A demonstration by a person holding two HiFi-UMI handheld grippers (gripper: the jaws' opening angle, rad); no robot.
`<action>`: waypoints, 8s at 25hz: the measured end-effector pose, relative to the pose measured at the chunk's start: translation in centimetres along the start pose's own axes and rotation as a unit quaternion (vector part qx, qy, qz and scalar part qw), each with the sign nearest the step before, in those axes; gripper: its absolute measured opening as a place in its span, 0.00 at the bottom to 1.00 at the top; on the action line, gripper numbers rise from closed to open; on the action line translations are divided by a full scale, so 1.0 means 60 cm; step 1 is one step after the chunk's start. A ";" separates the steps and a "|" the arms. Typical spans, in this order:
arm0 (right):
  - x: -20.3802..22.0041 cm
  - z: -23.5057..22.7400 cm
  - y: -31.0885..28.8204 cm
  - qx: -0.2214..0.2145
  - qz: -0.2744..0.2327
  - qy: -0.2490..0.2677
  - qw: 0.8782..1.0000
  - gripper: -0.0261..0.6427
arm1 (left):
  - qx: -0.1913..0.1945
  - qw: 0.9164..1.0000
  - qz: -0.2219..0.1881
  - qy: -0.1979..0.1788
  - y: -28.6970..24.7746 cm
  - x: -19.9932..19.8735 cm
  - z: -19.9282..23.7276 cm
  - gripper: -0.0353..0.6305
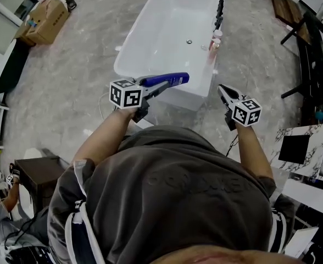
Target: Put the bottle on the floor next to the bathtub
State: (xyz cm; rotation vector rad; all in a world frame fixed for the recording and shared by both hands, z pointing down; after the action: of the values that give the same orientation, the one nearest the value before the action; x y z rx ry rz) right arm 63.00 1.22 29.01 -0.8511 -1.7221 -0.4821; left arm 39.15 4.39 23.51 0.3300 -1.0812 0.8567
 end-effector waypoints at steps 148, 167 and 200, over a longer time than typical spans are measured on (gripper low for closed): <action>0.671 0.416 -0.832 0.065 0.202 -0.025 0.977 0.03 | -0.036 0.896 0.373 -0.237 0.454 0.556 1.105 0.45; 0.174 0.583 -0.779 0.038 0.082 0.086 0.992 0.03 | -0.003 0.992 -0.011 -0.127 0.650 -0.114 0.767 0.07; 0.169 0.595 -0.759 0.056 0.065 0.031 0.996 0.03 | -0.004 0.996 -0.056 -0.063 0.668 -0.149 0.750 0.06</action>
State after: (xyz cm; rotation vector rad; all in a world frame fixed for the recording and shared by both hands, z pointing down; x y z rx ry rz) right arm 4.35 -1.13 31.80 -0.8528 -1.6096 -0.3191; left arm -21.10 -1.69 30.02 0.4389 -1.1703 0.7388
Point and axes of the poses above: the fingertips, and each gripper's own axes: y backward along the fingers, z to its left, x out of its underside, the point moved 2 cm from there along y, backward along the fingers, and after that the axes turned 13 degrees about -z, right-handed, at the moved point
